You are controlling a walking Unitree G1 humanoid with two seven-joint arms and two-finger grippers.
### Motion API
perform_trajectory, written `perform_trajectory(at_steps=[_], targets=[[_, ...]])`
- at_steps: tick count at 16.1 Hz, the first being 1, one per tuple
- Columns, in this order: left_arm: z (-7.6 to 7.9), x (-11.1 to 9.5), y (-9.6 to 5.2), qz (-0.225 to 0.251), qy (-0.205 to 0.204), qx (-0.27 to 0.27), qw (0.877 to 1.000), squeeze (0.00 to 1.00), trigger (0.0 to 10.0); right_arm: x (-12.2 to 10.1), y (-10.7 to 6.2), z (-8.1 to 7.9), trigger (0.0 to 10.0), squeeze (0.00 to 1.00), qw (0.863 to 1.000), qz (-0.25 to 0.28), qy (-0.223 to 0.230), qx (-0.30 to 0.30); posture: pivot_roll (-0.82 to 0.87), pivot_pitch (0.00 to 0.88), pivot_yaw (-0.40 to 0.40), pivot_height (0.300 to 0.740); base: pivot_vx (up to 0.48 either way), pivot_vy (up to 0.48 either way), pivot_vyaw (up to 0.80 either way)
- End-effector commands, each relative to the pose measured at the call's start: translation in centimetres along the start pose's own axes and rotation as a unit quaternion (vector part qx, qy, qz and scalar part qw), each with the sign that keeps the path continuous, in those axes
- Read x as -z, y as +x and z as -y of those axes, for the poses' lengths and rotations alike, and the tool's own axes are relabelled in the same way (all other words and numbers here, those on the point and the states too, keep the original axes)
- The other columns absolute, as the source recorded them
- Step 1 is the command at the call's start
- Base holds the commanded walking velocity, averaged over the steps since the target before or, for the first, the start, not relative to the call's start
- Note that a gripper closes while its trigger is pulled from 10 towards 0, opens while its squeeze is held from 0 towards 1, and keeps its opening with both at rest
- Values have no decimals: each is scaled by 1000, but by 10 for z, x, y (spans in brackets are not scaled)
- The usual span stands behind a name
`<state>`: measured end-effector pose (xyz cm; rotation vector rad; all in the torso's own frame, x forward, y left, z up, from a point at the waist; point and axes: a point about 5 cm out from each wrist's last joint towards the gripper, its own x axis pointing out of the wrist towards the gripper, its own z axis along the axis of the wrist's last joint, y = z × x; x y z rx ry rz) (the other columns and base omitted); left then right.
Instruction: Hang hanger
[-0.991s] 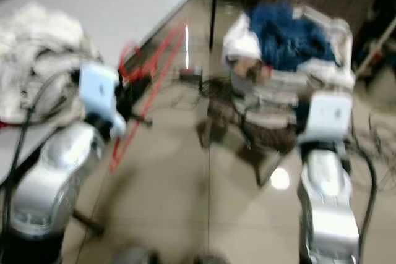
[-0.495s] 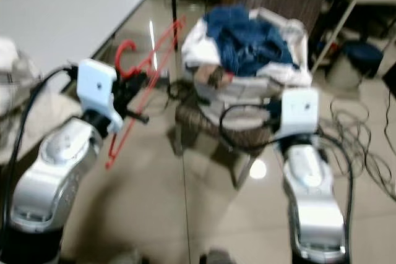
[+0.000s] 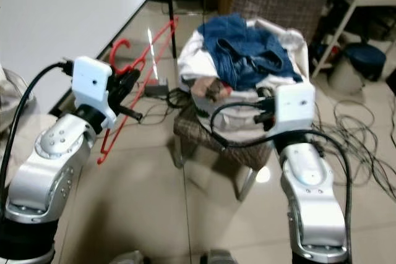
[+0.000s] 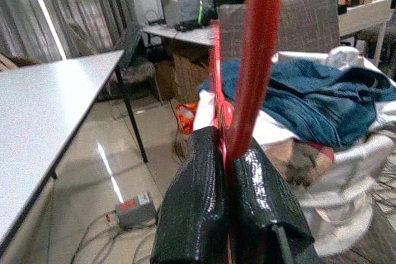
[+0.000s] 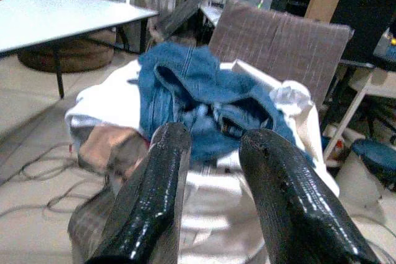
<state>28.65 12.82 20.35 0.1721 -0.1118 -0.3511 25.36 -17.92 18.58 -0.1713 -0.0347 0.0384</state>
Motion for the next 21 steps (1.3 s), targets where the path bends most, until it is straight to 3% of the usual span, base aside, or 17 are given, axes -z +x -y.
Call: perform_trajectory(at_steps=[1, 6, 10, 11, 12, 13, 14, 16, 17, 19, 21], targets=[[-9, -1, -1, 1, 8, -12, 1000, 0, 10000, -8, -1, -6, 10000, 0, 1000, 22, 9, -19, -97, 79, -11, 740, 352, 0, 0], [-6, -1, -2, 4, 10, 12, 1000, 0, 10000, -9, -3, -6, 10000, 0, 998, 22, 38, -34, -100, 83, -10, 740, 353, 0, -320], [-9, -4, -6, 7, 43, 78, 996, 0, 10000, -23, -7, -4, 10000, 0, 995, 57, 46, -68, -109, 87, -5, 740, 333, 0, -720], [-9, -5, -7, 8, 47, 103, 994, 0, 10000, -30, -8, -3, 10000, 0, 993, 75, 36, -89, -113, 87, -4, 740, 300, 0, 0], [-5, -12, -14, 25, 67, 187, 980, 0, 10000, -47, -11, -1, 10000, 0, 978, 109, 2, -178, -119, 88, -2, 740, 0, 0, 0], [-5, -14, -14, 26, 86, 212, 973, 0, 10000, -53, -10, 3, 10000, 180, 972, 113, -37, -205, -123, 88, -1, 740, 0, 0, 0], [-5, -17, -15, 29, 99, 244, 964, 0, 10000, -61, -11, 8, 10000, 1000, 958, 130, -66, -248, -124, 86, -6, 740, 0, 0, 0], [-5, -25, -16, 28, 131, 302, 944, 0, 10000, -71, -12, 21, 10000, 1000, 931, 132, -106, -322, -124, 86, -17, 740, 0, 0, 0], [-3, -29, -16, 24, 145, 343, 928, 0, 10000, -77, -11, 31, 10000, 1000, 914, 122, -119, -368, -125, 87, -23, 740, 0, 0, 0], [-1, -33, -17, 24, 146, 378, 914, 0, 10000, -82, -10, 37, 10000, 1000, 896, 112, -120, -412, -123, 89, -29, 740, 0, 0, 0], [6, -40, -17, 29, 149, 424, 893, 0, 10000, -87, -7, 41, 10000, 1000, 874, 102, -93, -465, -119, 92, -38, 740, 0, 0, 0]])
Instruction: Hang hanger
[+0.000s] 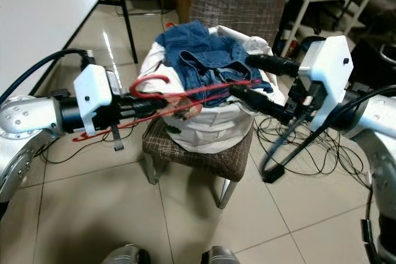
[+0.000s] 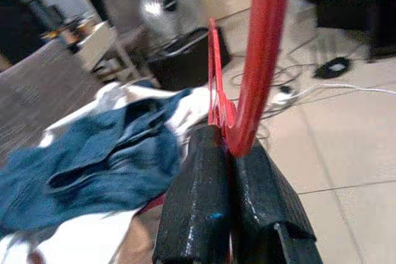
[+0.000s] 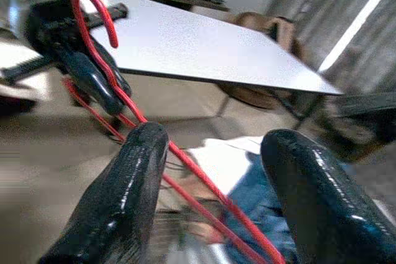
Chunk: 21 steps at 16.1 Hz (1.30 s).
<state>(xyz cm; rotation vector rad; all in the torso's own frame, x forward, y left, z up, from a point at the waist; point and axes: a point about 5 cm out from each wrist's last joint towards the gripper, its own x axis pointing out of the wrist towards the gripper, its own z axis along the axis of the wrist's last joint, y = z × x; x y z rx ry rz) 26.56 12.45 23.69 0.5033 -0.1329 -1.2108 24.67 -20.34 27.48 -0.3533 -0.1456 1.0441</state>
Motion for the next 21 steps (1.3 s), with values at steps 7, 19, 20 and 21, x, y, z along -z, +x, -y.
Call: perform_trajectory(at_steps=[7, 19, 20, 21], targets=[[4, -20, 21, 26, 15, 75, 997, 0, 10000, -16, 13, -8, 10000, 1000, 983, 24, 60, -171, -104, 100, -50, 740, 0, 0, 0], [20, -34, 27, 40, 40, 153, 987, 0, 10000, 1, 25, -20, 3098, 0, 971, -65, -51, -223, -107, 91, -44, 740, 0, 0, 0], [22, -35, 27, 42, 42, 159, 985, 0, 10000, 2, 26, -20, 3020, 0, 970, -69, -57, -227, -107, 91, -46, 740, 0, 0, 0], [23, -36, 28, 44, 45, 164, 984, 0, 10000, 3, 28, -20, 2235, 0, 969, -72, -63, -230, -105, 92, -47, 740, 0, 0, 0]])
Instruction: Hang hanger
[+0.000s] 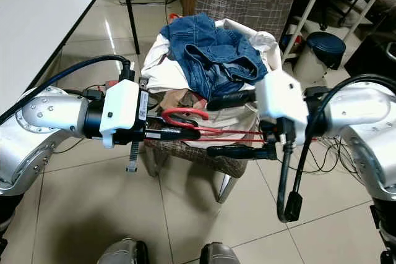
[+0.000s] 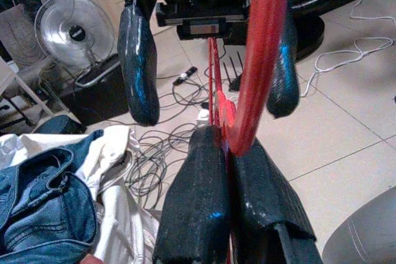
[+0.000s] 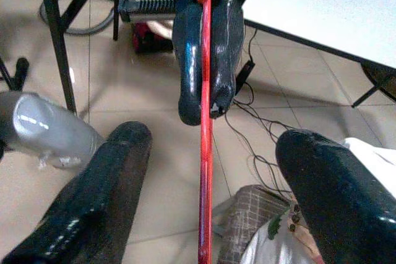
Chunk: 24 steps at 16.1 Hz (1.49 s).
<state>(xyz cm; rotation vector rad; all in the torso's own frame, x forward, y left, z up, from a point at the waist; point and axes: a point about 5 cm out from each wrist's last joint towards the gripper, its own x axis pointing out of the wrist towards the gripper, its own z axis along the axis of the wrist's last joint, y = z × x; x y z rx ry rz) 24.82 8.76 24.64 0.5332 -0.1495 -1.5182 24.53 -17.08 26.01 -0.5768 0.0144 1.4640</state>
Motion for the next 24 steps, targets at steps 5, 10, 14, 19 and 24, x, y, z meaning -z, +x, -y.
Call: perform_trajectory(at_steps=[5, 10, 14, 19, 24], targets=[[3, -17, 9, 15, 32, 34, 999, 0, 10000, 3, 9, 3, 4039, 0, 999, -27, -38, -24, -99, 92, -51, 740, 0, 0, 0], [6, -19, 10, 17, 32, 41, 999, 0, 10000, 5, 14, 6, 3529, 0, 998, -41, -48, -26, -97, 95, -48, 740, 0, 0, 0], [5, -21, 12, 19, 37, 43, 998, 0, 10000, 8, 19, 8, 0, 0, 997, -46, -49, -30, -95, 95, -46, 740, 0, 0, 0], [3, -27, 16, 28, 47, 42, 998, 0, 10000, 14, 22, 5, 4745, 0, 996, -68, -47, -42, -95, 95, -44, 740, 0, 0, 0], [3, -29, 18, 30, 49, 42, 997, 0, 10000, 14, 25, 13, 10000, 1000, 996, -73, -43, -13, -93, 94, -42, 740, 0, 0, 0]])
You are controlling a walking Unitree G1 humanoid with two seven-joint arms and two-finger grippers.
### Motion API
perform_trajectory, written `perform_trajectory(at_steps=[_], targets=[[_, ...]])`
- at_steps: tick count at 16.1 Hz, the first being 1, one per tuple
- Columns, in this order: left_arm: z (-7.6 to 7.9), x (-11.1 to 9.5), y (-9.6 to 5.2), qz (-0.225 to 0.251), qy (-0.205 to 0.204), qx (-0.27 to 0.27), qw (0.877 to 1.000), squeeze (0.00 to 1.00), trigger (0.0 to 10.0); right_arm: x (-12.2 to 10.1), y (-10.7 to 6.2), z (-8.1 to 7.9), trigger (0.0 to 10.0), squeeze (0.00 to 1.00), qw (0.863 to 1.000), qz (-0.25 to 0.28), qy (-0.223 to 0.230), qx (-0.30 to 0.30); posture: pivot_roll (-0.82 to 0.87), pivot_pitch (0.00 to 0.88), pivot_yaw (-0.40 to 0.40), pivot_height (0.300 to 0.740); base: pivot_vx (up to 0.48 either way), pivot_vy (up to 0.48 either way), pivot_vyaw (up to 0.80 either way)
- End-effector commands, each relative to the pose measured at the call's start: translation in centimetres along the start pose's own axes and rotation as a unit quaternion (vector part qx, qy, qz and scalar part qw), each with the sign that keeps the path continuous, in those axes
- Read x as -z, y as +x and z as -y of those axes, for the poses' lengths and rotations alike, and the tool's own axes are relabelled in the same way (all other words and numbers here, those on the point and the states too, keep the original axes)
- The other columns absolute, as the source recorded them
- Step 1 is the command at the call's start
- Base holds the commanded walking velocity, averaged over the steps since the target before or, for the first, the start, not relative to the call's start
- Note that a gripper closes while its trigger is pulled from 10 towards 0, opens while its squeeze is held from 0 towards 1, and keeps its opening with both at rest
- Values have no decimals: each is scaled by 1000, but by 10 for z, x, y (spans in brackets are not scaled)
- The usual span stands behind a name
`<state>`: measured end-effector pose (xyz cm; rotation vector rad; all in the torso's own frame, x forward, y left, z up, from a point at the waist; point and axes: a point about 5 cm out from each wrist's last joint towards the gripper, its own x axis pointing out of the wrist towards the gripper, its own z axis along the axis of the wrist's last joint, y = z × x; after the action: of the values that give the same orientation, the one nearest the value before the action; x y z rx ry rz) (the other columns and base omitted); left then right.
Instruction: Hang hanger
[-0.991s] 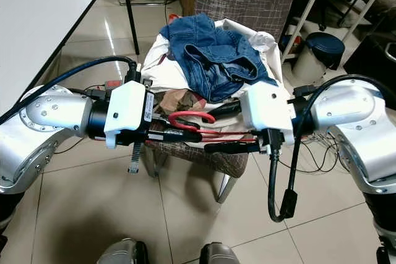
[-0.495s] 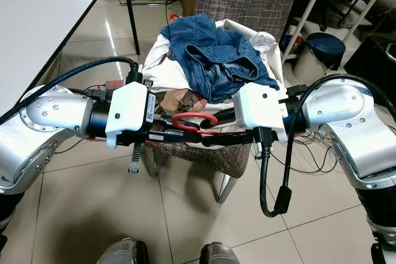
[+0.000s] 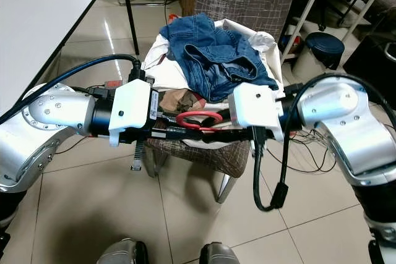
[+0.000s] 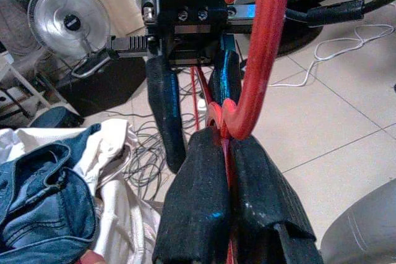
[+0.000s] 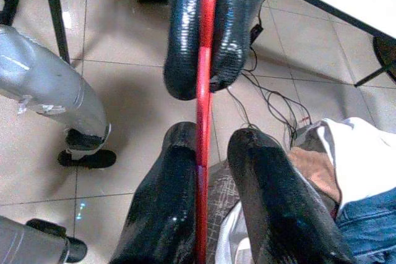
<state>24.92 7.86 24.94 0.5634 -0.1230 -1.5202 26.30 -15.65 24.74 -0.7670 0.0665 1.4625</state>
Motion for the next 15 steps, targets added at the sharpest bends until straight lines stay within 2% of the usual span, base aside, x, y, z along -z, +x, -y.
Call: perform_trajectory(at_steps=[1, 2, 3, 10, 11, 12, 14, 15], targets=[[5, -25, 9, 46, 48, 36, 997, 0, 10000, 0, 6, 2, 10000, 1000, 1000, 1, 3, 10, -93, 93, -41, 740, 0, 0, 0], [6, -25, 9, 46, 48, 37, 997, 0, 10000, 0, 6, 2, 10000, 1000, 1000, 2, 2, 11, -93, 93, -41, 740, 0, 0, 0], [6, -24, 10, 46, 49, 37, 997, 0, 10000, 0, 8, 2, 10000, 0, 1000, -1, 0, 10, -95, 92, -40, 740, 0, 0, 0], [4, -21, 10, 39, 47, 28, 998, 0, 10000, -11, 18, 1, 10000, 0, 999, 35, -1, -2, -92, 89, -42, 740, 0, 0, 0], [2, -19, 9, 35, 47, 22, 998, 0, 10000, -11, 17, 1, 10000, 176, 999, 38, 5, -5, -93, 89, -43, 740, 0, 0, 0], [2, -18, 9, 33, 48, 21, 998, 0, 10000, -10, 17, 1, 10000, 1000, 999, 35, 6, -4, -95, 88, -42, 740, 0, 0, 0], [0, -18, 8, 32, 49, 18, 998, 0, 10000, -7, 15, 2, 10000, 1000, 1000, 19, 0, 1, -96, 89, -42, 740, 0, 0, 0], [0, -18, 8, 32, 50, 18, 998, 0, 10000, -7, 15, 2, 10000, 71, 1000, 18, 0, 1, -96, 89, -42, 740, 0, 0, 0]])
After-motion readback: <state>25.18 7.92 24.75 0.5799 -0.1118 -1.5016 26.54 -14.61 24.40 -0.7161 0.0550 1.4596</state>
